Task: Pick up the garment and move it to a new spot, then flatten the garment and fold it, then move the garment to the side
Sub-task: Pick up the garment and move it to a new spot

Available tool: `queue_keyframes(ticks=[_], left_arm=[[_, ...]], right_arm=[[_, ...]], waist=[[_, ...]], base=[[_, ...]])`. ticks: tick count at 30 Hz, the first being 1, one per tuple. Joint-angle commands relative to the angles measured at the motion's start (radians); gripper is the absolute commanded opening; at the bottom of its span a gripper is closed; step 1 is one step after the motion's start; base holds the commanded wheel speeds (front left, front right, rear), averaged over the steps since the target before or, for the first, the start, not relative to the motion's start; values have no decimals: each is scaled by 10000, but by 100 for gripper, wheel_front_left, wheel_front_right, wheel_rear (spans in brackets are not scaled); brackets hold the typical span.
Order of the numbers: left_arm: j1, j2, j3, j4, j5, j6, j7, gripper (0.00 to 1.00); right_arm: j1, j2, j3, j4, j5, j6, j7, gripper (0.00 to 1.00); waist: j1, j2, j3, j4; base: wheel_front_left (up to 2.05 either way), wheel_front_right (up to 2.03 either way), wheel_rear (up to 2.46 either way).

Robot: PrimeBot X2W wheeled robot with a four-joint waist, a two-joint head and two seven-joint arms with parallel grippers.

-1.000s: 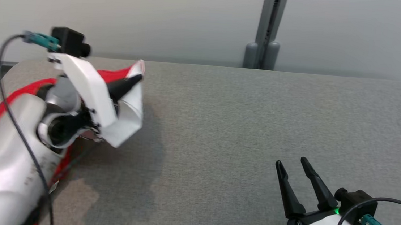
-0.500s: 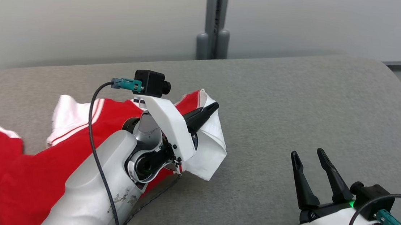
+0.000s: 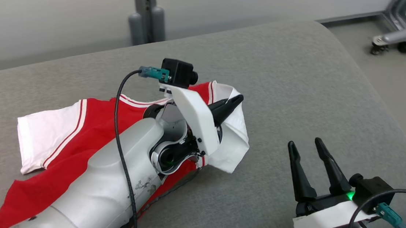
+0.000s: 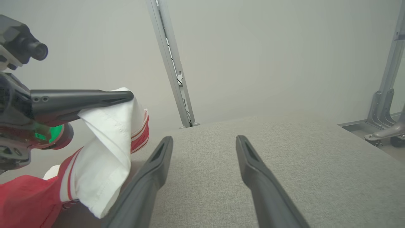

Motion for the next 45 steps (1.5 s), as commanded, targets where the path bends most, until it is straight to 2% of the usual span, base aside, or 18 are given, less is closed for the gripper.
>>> queue_keyframes(ticks=[1,5,10,16,18,19,23,28,39,45], left_arm=[[-267,24,-133,24,-201,60,-100,0],[-806,24,-848,197,-756,184,-519,0],[-1304,35,-1615,338,-1418,98,-1185,0],[-1660,44,-2280,707,-2048,92,-1468,0],[-1666,24,-2574,739,-2358,29,-1362,20],[-1706,27,-2696,759,-2502,-5,-1367,100],[-1901,23,-3180,849,-2950,-98,-1673,100],[-2183,29,-3507,893,-2972,-145,-2463,100],[-2236,81,-4023,1654,-1542,-147,-4063,100],[-1770,613,-3721,1571,-728,216,-4507,100]], right_arm=[[-94,42,65,-5,26,23,-51,100],[-285,151,291,24,93,23,-51,100],[-411,252,418,49,145,23,-51,100],[-387,321,335,-5,106,23,-51,100],[-343,329,292,6,85,23,-51,100],[-337,335,288,20,102,23,-51,100],[-422,327,202,4,67,23,-51,100],[-410,160,5,-60,-1,23,-51,100],[-170,-215,-474,-207,-116,23,-51,100],[18,-273,-484,-195,-118,23,-51,100]], waist=[[0,0,275,-471],[0,0,427,-1070],[0,0,557,-1659],[0,0,630,-1784],[0,0,623,-1658],[0,0,607,-1567],[0,0,471,-921],[0,0,372,-164],[0,0,255,1601],[0,0,-22,2238]], base=[[0,0,0],[0,0,0],[0,0,0],[0,0,0],[0,0,0],[0,0,0],[0,0,0],[0,0,0],[0,0,0],[0,0,0]])
